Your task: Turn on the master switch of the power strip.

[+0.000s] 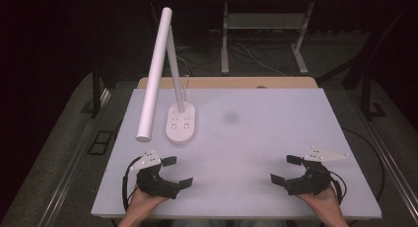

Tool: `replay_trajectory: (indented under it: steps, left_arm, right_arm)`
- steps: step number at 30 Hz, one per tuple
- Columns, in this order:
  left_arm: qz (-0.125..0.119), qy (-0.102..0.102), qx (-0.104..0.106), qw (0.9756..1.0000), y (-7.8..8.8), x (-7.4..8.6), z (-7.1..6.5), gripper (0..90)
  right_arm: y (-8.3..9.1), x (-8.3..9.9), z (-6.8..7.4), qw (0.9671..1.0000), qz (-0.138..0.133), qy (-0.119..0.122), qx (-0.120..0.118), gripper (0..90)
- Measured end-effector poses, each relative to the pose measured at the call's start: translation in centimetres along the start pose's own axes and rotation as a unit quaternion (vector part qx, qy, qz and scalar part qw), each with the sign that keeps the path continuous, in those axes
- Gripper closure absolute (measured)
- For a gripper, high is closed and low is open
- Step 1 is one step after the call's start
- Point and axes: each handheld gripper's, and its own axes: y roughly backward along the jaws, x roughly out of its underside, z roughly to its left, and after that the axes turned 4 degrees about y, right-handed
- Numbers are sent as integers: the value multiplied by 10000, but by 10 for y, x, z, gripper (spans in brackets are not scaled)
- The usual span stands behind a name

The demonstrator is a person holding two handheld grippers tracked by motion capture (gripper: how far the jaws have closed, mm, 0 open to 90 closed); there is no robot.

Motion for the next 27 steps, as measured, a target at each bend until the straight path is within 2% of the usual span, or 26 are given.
replay_trajectory:
  steps: [20, 27]
  left_arm:
    - [203, -2, 69, 9998, 1, -1, 1, 0]
    - [299, -54, 75, 9995, 1, -7, -2, 0]
  right_arm:
    - [1, 1, -3, 10000, 37, -21, -31, 3]
    - [1, 1, -3, 10000, 65, 8, -47, 3]
